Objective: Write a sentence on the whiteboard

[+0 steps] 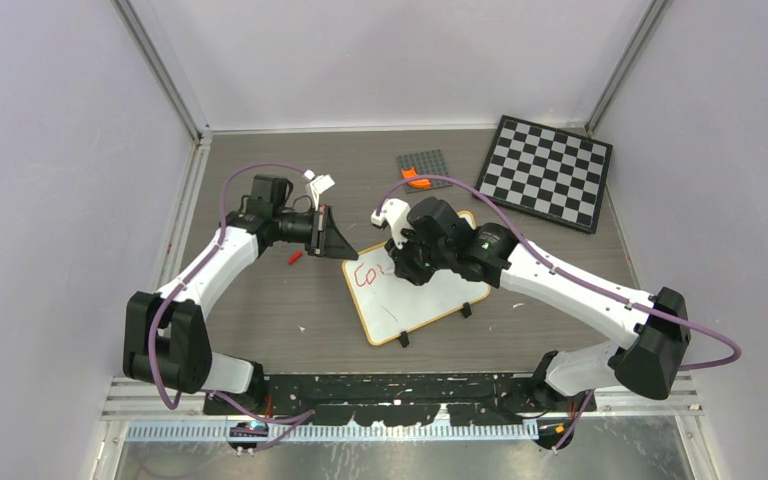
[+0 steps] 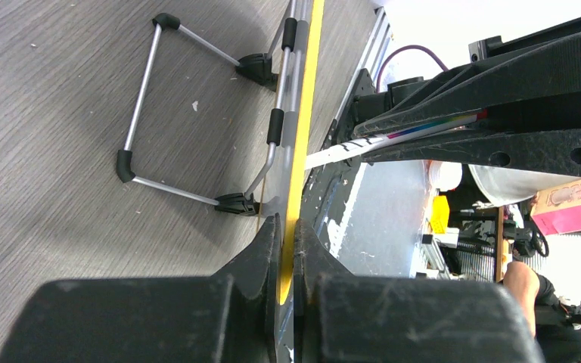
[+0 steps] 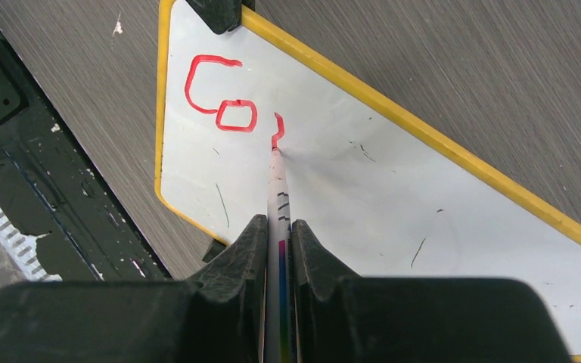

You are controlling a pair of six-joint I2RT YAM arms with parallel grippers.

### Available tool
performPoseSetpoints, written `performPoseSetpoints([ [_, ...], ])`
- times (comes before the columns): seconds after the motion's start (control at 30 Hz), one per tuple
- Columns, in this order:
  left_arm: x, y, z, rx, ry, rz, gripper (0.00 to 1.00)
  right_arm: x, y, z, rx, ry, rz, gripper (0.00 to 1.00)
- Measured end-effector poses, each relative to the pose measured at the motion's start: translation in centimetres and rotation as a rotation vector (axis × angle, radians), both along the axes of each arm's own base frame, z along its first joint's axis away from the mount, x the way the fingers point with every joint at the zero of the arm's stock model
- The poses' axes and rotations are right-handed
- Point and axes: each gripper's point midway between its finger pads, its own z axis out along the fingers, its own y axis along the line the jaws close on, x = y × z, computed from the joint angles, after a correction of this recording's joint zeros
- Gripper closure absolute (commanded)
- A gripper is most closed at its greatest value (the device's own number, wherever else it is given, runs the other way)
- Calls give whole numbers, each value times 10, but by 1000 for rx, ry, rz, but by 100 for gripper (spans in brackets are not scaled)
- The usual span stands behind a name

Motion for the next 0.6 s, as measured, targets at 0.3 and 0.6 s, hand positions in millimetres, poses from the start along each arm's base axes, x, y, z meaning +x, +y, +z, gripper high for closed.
performPoseSetpoints([
  [0.3, 0, 0, 0, 1, -1, 1, 100, 5, -5, 0, -6, -3, -15, 100],
  [0.6, 0, 0, -1, 1, 1, 0, 100, 10, -8, 4, -5, -8, -31, 100],
])
